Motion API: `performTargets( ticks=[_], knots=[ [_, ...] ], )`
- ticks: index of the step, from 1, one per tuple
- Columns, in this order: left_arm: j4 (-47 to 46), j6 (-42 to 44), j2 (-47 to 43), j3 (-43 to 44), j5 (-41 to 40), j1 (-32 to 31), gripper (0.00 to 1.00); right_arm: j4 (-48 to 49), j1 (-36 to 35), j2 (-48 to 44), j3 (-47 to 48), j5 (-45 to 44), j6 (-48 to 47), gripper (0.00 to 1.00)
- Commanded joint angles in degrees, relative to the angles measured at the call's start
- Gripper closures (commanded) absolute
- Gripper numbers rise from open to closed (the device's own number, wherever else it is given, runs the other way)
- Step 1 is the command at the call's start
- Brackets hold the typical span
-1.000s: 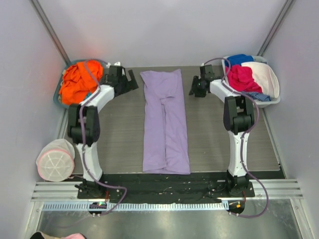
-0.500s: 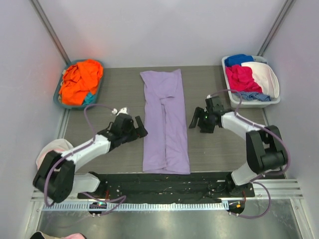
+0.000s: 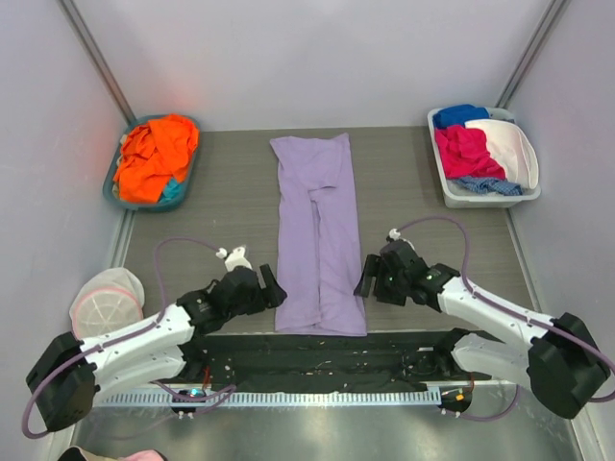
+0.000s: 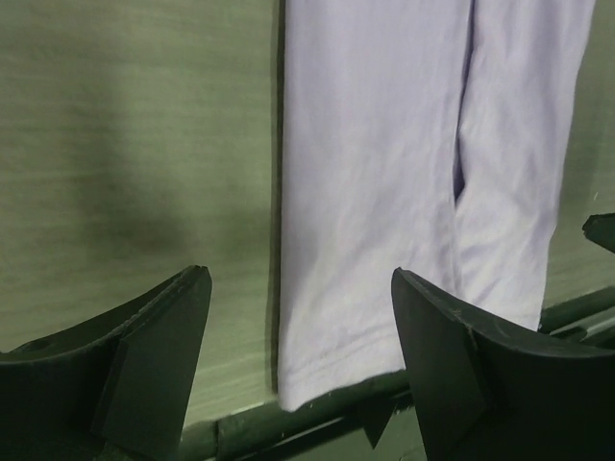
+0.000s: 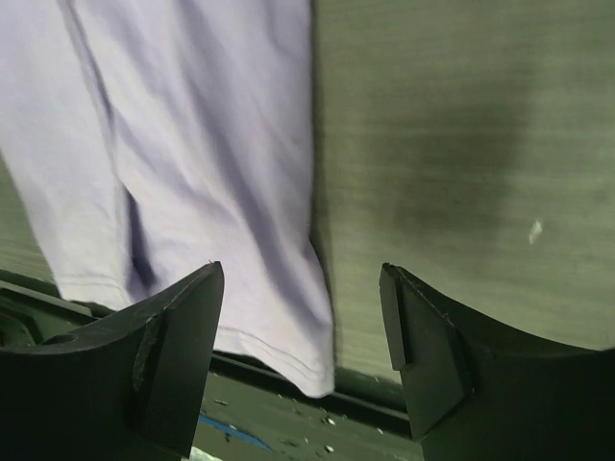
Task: Fold and stack the t-shirts
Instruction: Fold the tshirt
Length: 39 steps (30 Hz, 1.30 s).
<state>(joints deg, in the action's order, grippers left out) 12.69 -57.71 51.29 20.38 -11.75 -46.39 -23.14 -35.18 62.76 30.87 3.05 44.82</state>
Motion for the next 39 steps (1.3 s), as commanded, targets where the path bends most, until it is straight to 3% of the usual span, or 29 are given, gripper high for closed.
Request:
performTargets(
  ticks=[1, 11, 24, 33, 38, 39],
  knots=[
    [1.1, -7.3, -0.8, -2.0, -7.1, -7.2, 0.2, -2.6, -3.8, -6.1, -3.8, -6.5, 7.6, 0.26],
    [-0.4, -16.1, 7.3, -1.3, -14.4, -21.9, 0.32, -4.4, -9.9, -12.0, -9.2, -7.7, 14.2, 0.29],
    [0.6, -21.1, 9.9, -0.9, -17.2, -29.1, 0.45, -5.9, -16.1, -14.6, -10.4, -8.3, 19.3, 0.35],
    [5.1, -22.4, 7.8, -0.4, -18.5, -30.5, 0.49, -5.1, -18.7, -16.0, -12.6, -8.7, 22.4, 0.53],
    [7.6, -23.7, 4.4, -1.7, -20.0, -30.7, 0.55, -0.8, -18.8, -14.3, -14.2, -8.1, 22.5, 0.74],
    [8.0, -23.8, 4.1, -1.9, -20.2, -30.7, 0.59, 0.1, -18.9, -14.2, -14.3, -7.8, 22.3, 0.82]
  ],
)
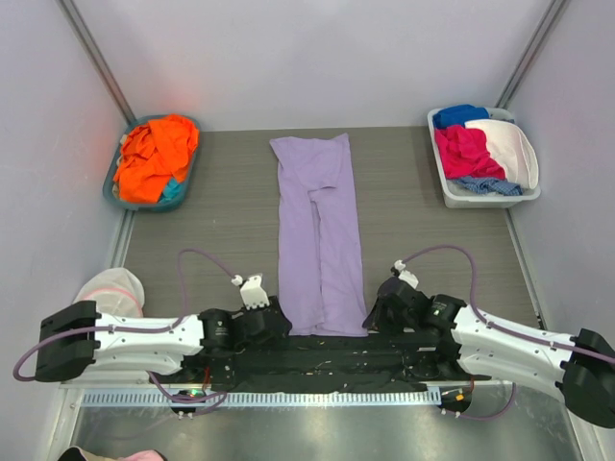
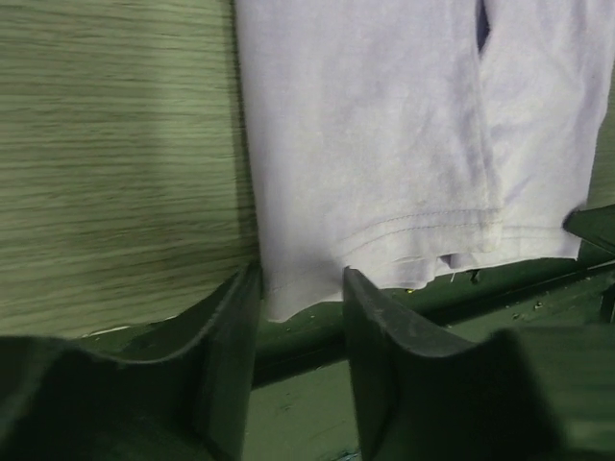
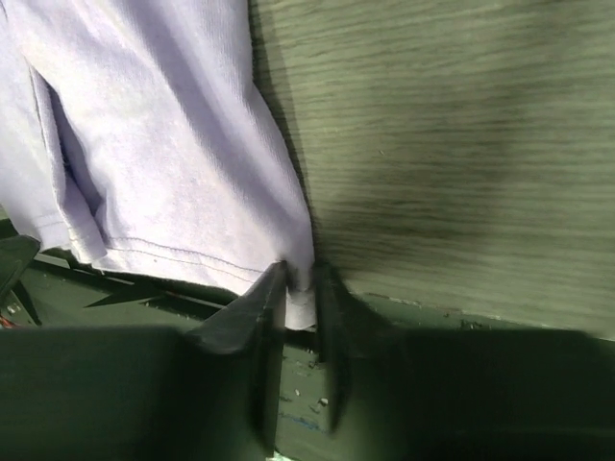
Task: Fold and stack the t-shirts
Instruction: Fold the tshirt
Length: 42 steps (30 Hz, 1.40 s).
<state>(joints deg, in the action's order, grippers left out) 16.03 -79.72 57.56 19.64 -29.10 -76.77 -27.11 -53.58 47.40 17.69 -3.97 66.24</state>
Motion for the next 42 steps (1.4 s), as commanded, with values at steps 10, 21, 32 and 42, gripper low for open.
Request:
performTargets(
  ticks=[10, 21, 32, 42],
  knots=[
    [7.8, -0.6, -5.6, 2.0, -5.3, -0.3, 1.0, 6.7, -0.6, -2.7, 0.8, -1.7, -1.1, 0.99],
    [9.4, 4.7, -6.5, 9.9, -10.1, -0.3, 1.0, 3.8, -0.6, -4.2, 7.4, -3.7, -5.0, 0.99],
    [0.7, 18.0, -4.1, 13.6, -7.7, 11.7, 1.0, 5.0, 0.3, 10.0, 24.0, -14.8, -16.0, 0.99],
    [-10.8, 34.2, 12.5, 26.9, 6.0, 28.4, 1.0, 13.3, 11.9, 26.4, 35.2, -10.4, -25.4, 0.99]
  ],
)
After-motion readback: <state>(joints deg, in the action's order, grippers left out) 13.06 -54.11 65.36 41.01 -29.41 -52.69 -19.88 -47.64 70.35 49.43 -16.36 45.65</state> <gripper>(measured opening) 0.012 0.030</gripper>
